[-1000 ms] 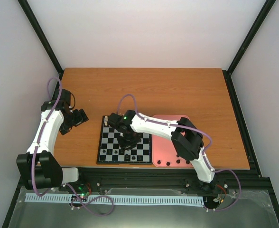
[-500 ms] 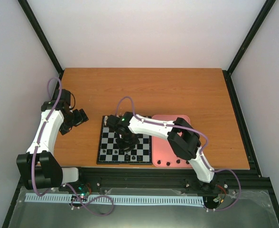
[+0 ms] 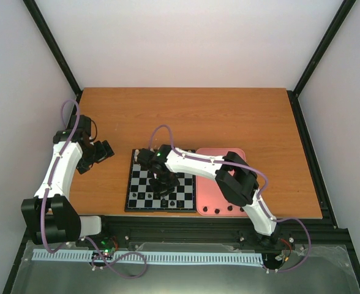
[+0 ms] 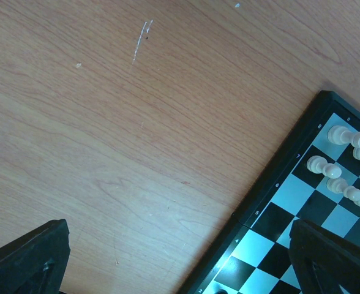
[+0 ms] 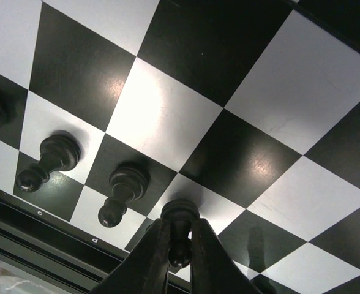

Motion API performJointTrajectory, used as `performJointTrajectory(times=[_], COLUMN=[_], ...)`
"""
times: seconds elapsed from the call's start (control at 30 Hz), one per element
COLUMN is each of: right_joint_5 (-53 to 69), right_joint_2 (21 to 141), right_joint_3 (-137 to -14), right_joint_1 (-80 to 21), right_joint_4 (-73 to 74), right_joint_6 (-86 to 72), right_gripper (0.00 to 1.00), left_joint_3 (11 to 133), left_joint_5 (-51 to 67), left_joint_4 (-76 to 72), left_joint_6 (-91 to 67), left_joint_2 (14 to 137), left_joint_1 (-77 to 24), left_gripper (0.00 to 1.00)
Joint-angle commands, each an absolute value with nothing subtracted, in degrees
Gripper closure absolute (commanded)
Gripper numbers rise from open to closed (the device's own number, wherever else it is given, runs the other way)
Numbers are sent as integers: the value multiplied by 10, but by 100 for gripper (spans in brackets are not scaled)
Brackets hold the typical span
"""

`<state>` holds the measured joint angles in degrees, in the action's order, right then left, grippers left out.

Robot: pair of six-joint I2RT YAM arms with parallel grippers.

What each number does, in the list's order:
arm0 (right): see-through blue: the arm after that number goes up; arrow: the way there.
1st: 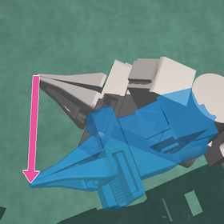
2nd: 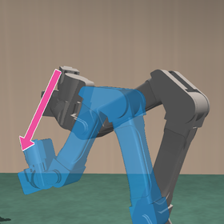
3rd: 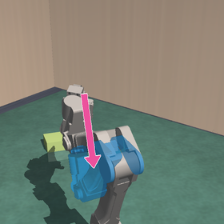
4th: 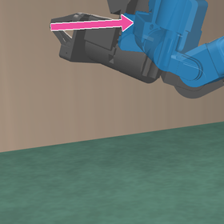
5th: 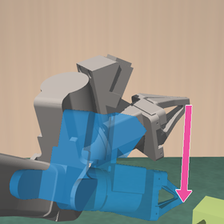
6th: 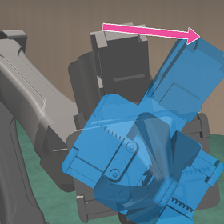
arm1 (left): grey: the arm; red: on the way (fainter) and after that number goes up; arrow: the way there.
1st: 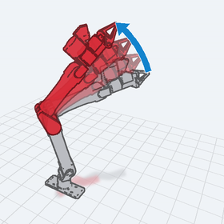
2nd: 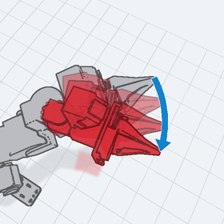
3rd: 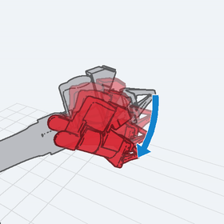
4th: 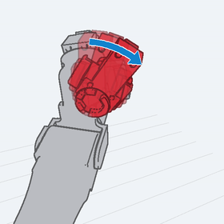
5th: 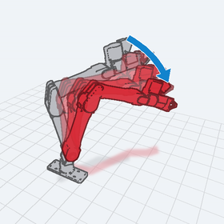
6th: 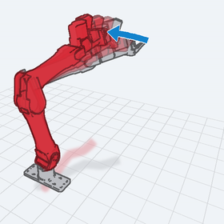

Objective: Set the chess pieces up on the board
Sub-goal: Place the chess piece on the chessboard.

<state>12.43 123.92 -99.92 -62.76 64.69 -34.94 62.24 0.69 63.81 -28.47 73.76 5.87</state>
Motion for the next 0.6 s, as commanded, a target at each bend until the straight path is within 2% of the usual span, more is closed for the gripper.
performJointTrajectory(times=[0.0,0.57], right_joint_5=[120,76], right_joint_2=[1241,1213], right_joint_3=[-994,-1002], right_joint_1=[-634,-623], right_joint_4=[648,658], right_joint_6=[-348,-356], right_gripper=[88,73], left_joint_3=[630,638], left_joint_5=[10,4], left_joint_4=[632,634], left_joint_6=[-277,-277], left_joint_2=[730,736], left_joint_1=[55,55], left_gripper=[0,0])
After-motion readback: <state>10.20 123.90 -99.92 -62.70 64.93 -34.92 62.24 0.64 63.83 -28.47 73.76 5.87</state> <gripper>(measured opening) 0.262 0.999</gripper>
